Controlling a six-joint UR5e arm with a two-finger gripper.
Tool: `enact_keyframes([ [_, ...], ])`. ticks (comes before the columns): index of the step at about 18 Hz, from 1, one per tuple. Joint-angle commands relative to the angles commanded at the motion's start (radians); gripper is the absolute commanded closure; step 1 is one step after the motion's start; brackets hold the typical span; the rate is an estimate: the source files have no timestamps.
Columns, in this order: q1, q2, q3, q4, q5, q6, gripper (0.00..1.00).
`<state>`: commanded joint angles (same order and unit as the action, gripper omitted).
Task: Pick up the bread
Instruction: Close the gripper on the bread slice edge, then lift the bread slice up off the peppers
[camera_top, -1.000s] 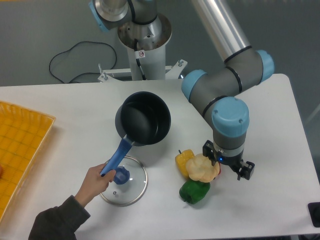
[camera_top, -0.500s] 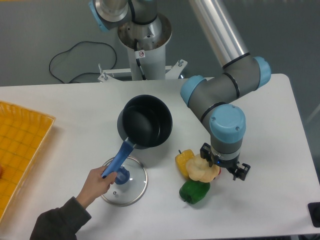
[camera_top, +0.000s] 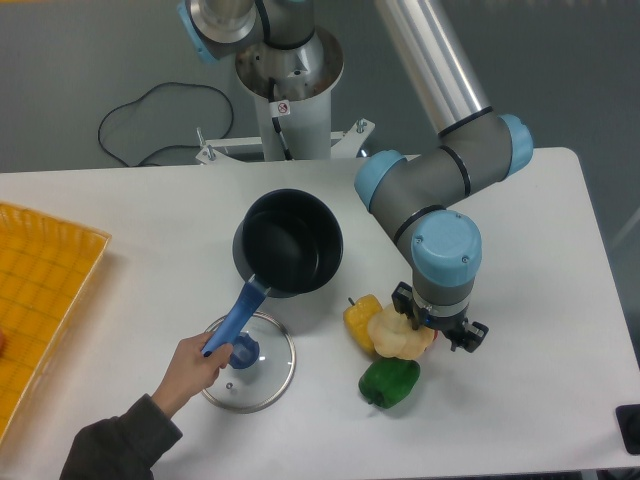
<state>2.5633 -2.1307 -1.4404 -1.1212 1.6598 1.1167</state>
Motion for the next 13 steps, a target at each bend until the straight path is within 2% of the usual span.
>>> enact_keyframes([
  [2,0.003,0.014,-0.002,-0.037,-0.006,0.003,0.9],
  [4,0.002,0.014,-0.002,-0.055,-0.005,0.003,1.0],
  [13,0.0,0.021,-0.015,-0.057,-0.006,0.003,1.0],
])
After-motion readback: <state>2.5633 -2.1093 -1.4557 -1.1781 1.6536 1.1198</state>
